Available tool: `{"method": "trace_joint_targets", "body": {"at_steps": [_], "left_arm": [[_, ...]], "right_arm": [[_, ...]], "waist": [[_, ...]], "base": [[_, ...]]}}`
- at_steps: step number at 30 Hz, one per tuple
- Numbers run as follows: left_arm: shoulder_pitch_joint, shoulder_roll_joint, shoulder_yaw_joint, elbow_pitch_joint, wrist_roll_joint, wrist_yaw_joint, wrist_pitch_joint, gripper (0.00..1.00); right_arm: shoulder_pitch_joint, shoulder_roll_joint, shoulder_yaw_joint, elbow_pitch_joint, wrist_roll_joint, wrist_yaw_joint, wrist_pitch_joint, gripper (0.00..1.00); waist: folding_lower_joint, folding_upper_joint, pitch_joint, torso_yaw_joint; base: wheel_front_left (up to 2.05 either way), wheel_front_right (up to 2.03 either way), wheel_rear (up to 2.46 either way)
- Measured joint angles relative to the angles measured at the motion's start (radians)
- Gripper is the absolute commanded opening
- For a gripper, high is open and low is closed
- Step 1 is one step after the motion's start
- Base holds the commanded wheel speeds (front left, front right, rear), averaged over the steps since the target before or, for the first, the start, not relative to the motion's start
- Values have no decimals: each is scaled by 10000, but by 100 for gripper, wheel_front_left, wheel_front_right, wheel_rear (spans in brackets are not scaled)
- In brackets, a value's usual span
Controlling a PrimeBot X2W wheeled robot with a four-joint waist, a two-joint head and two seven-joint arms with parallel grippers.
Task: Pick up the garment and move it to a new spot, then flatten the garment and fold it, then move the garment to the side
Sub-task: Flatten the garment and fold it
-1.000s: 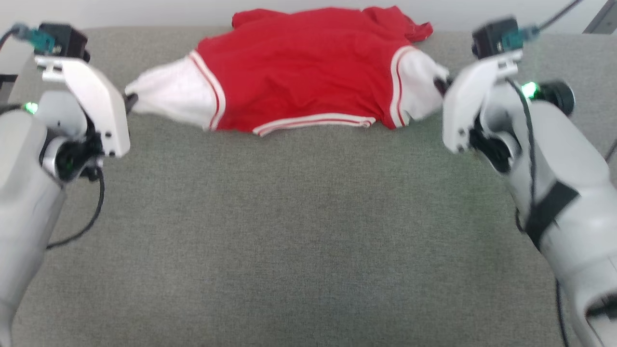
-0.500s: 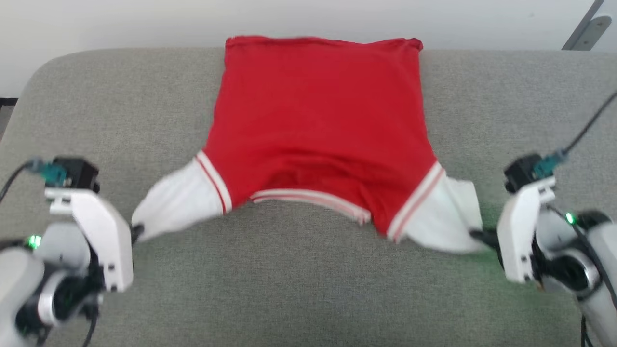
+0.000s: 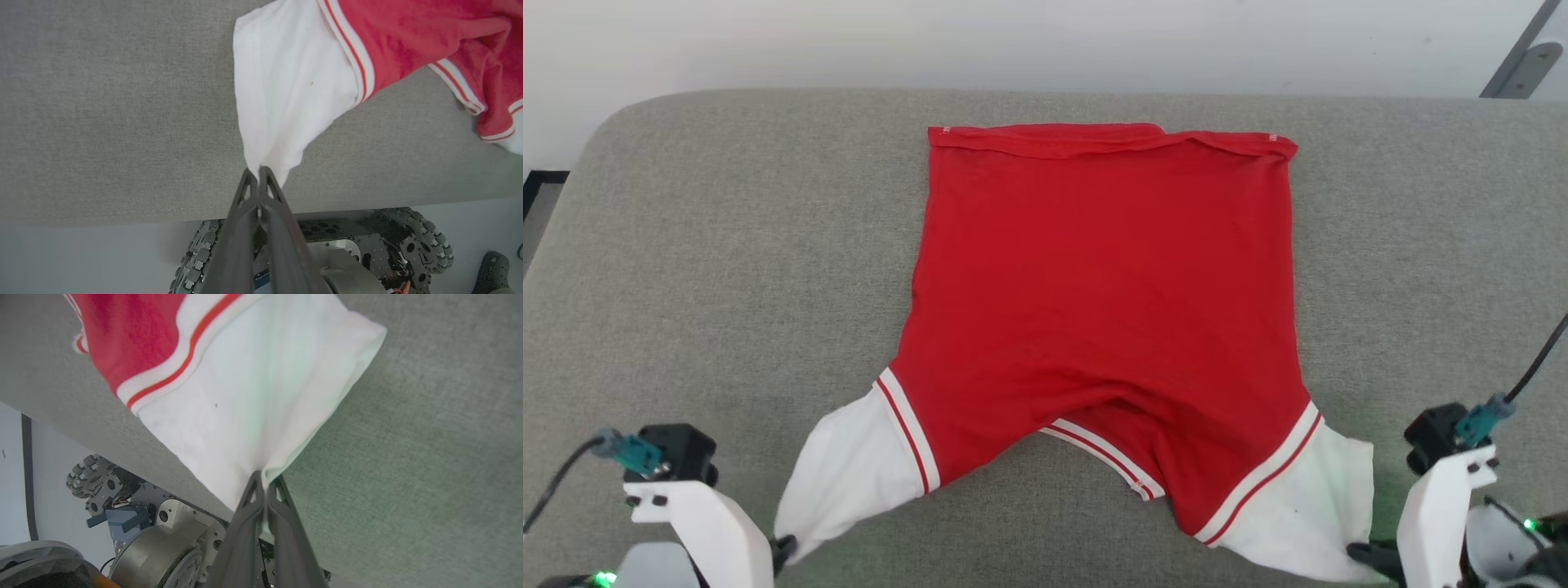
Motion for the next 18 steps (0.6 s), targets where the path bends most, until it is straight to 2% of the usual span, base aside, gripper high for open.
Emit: {"method": "trace_joint_targets", "body": {"at_steps": [1,2,3,4,5,6,11,18], "left_arm": [[120,-132,-48,10,-6,-4,-146,0],[167,-251,-69,42,-8,-40,-238,0],[198,-366,-109,111,-13,-88,-293,0],[206,-453,-174,178,-6,-109,-314,0],[205,-543,-215,244,0,-196,-322,0],[201,-640,-257,293,8,-286,-370,0],[-62,-1085,-314,602,140,-631,-637,0],[-565,-1471,-351,848,500,-1032,-936,0]], "right_arm": [[310,351,-234,-230,-456,0,98,0],[405,495,-303,-288,-719,0,94,8],[441,629,-336,-297,-880,0,58,30],[454,736,-353,-318,-1143,0,-4,46],[470,775,-364,-355,-1436,0,-121,97],[465,840,-439,-376,-1559,0,-201,100],[274,1041,-552,-968,-1952,-2,-460,100],[-945,1156,-1049,-2127,-2579,0,-1285,100]], "waist": [[0,0,-2,32],[0,0,1,51],[0,0,-1,66],[0,0,-5,77],[0,0,-4,101],[0,0,0,127],[0,0,60,259],[0,0,341,390]], "base": [[0,0,0],[0,0,0],[0,0,0],[0,0,0],[0,0,0],[0,0,0],[0,0,0],[0,0,0]]}}
